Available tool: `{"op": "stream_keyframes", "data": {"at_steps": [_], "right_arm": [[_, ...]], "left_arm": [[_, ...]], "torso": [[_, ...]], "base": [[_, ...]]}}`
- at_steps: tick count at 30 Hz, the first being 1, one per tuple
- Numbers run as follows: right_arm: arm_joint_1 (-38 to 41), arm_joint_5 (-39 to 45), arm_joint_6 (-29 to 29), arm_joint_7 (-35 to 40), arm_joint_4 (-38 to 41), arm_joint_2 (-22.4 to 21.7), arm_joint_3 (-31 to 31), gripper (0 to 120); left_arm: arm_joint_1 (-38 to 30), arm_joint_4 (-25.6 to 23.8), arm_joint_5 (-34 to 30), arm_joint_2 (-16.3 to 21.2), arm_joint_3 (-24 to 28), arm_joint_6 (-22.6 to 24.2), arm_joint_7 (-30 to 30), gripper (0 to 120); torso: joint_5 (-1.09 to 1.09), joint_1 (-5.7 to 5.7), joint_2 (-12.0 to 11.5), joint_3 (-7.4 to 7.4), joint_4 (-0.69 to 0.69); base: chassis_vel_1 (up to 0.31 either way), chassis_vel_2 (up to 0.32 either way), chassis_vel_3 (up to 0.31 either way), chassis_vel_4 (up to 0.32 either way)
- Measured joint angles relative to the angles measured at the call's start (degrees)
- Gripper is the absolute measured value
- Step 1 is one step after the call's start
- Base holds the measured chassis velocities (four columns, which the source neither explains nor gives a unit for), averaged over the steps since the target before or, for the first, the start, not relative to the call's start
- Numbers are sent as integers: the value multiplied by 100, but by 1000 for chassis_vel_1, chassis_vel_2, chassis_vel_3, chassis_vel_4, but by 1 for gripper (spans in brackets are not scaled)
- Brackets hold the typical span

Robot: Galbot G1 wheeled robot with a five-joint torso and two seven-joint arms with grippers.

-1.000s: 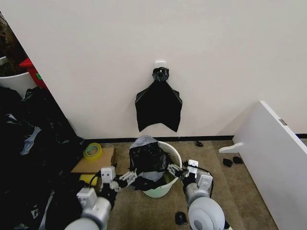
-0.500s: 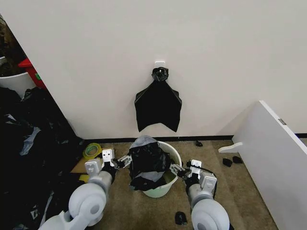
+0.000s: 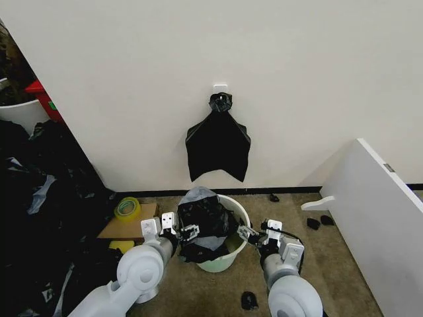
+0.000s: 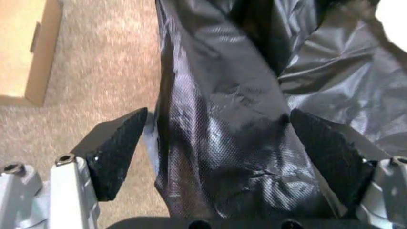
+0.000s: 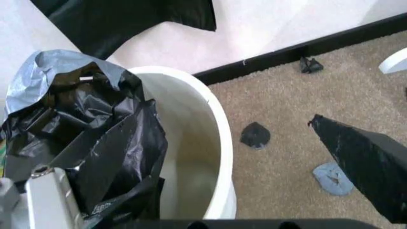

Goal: Place the garbage bag over the trash bin.

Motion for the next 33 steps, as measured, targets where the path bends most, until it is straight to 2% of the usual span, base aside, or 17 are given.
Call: {"op": "stream_keyframes", "data": {"at_steps": [11, 14, 18, 19, 21, 23, 24, 25, 26, 27, 30, 31, 33], "right_arm": [[-41, 22, -51, 45, 14, 35, -2, 100], [-39, 26, -58, 52, 5, 43, -4, 100], [-39, 29, -58, 72, -41, 52, -7, 100], [-39, 29, -58, 72, -41, 52, -7, 100], [-38, 29, -57, 74, -44, 60, -19, 100], [-38, 29, -57, 74, -44, 61, -21, 100], [-38, 29, -56, 75, -41, 61, -23, 100], [-38, 29, -55, 76, -41, 58, -24, 100], [-38, 29, -52, 76, -41, 49, -24, 100], [-38, 29, -52, 76, -41, 49, -24, 100], [-32, 27, -41, 78, -40, 24, -22, 100], [-32, 27, -41, 78, -40, 24, -22, 100], [-24, 24, -37, 78, -40, 13, -22, 100]], "left_arm": [[-321, 356, -388, -237, 56, 239, -413, 88], [-323, 379, -411, -256, 36, 248, -451, 84], [-291, 424, -463, -263, -58, 238, -458, 64], [-291, 424, -463, -263, -58, 238, -458, 64], [-281, 472, -494, -291, -83, 226, -449, 54], [-278, 489, -497, -306, -87, 221, -442, 52], [-276, 514, -498, -332, -93, 206, -430, 45], [-275, 527, -498, -343, -97, 197, -424, 43], [-273, 550, -498, -362, -100, 180, -413, 36], [-273, 550, -498, -362, -100, 180, -413, 36], [-263, 580, -496, -392, -113, 128, -392, 22], [-263, 580, -496, -392, -113, 128, -392, 22], [-253, 591, -493, -408, -119, 102, -380, 14]], "torso": [[-1, 0, 0, 0, 0], [-1, 0, 0, 0, 0], [0, 0, 0, 0, 0], [0, 0, 0, 0, 0], [0, 0, 0, 0, 0], [-1, 0, 0, 0, 0], [-1, 0, 0, 0, 0], [-1, 0, 0, 0, 0], [-1, 0, 0, 0, 0], [-1, 0, 0, 0, 0], [-1, 0, 0, 0, 0], [-1, 0, 0, 0, 0], [0, 0, 0, 0, 0]], "base": [[0, 0, 0, 0], [0, 0, 0, 0], [0, 0, 0, 0], [0, 0, 0, 0], [0, 0, 0, 0], [0, 0, 0, 0], [0, 0, 0, 0], [0, 0, 0, 0], [0, 0, 0, 0], [0, 0, 0, 0], [0, 0, 0, 0], [0, 0, 0, 0], [0, 0, 0, 0]]}}
